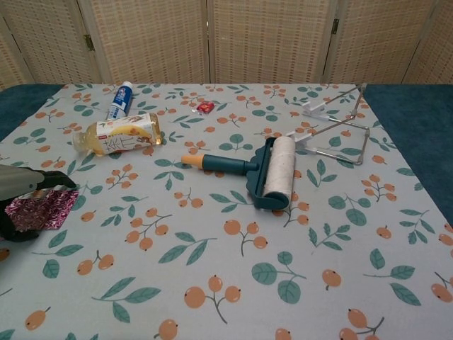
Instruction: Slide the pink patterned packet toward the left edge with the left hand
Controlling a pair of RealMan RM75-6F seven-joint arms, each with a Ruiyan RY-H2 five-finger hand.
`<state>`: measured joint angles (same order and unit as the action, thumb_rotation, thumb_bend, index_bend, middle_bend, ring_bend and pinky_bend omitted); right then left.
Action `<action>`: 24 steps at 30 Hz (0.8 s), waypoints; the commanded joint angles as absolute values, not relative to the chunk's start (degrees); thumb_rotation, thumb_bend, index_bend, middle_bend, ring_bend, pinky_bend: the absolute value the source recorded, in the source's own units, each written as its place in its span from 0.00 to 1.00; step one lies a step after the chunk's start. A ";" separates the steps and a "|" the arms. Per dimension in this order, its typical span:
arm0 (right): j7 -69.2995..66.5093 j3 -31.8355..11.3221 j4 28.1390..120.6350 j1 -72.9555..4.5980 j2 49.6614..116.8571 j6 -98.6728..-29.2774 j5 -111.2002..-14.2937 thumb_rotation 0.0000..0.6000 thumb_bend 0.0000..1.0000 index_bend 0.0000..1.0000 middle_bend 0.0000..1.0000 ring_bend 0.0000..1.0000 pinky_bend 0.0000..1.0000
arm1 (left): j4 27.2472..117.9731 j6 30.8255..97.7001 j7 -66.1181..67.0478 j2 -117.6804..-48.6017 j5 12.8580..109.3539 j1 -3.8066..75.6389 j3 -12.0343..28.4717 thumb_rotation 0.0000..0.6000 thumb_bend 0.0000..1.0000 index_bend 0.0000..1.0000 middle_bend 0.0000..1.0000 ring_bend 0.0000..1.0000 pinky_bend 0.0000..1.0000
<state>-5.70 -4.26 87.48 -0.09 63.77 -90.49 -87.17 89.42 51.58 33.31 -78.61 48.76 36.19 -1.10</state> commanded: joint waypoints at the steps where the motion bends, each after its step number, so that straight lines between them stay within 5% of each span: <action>1: -5.73 -4.25 87.46 -0.08 63.79 -90.47 -87.16 1.00 0.45 0.00 0.00 0.02 0.00 | 89.18 51.74 33.57 -78.78 48.45 36.37 -1.16 1.00 0.34 0.01 0.00 0.00 0.00; 24: -6.30 -4.32 86.89 -0.13 63.92 -90.35 -87.12 1.00 0.45 0.00 0.00 0.02 0.00 | 89.36 53.55 34.81 -79.40 46.88 37.01 -1.67 1.00 0.34 0.18 0.00 0.00 0.00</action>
